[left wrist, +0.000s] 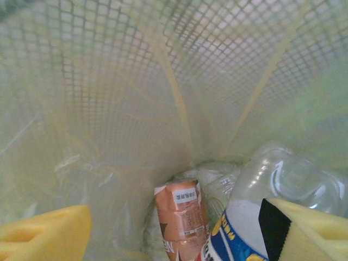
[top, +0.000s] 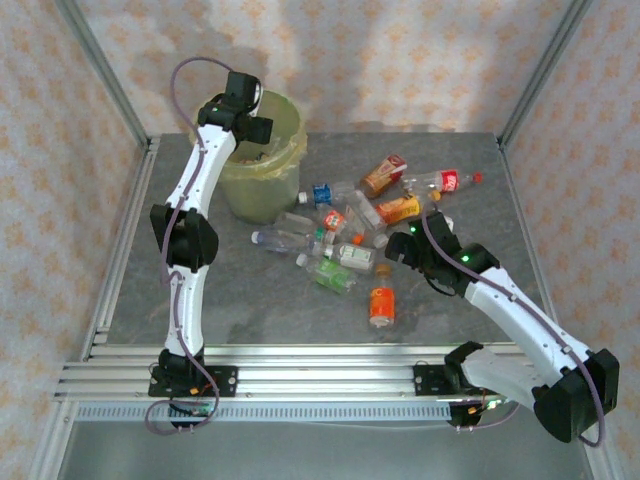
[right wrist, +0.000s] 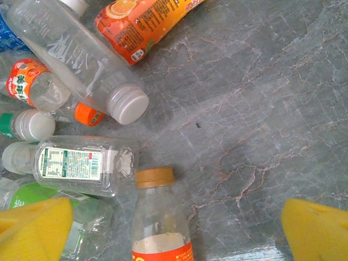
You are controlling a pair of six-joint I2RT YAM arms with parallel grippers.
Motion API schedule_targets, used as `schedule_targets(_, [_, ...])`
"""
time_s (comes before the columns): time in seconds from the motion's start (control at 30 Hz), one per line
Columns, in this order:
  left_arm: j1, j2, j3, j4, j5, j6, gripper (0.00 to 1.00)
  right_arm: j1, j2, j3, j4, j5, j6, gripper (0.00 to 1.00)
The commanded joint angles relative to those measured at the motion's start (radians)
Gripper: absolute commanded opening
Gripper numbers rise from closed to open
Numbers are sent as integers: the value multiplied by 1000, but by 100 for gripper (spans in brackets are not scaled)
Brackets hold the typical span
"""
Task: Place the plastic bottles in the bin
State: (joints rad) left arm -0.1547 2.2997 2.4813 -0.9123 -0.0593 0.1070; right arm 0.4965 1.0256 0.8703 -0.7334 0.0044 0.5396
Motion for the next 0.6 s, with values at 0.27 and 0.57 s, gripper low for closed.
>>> schedule_targets(0.27, [-16, -170, -2, -3, -19, -76, 84, -1, 45, -17, -27, -44, 9, 99])
schedule_targets(0.57, [-37, -414, -189, 87, 55, -234, 100, -1, 81, -92, 10, -142, 36, 85])
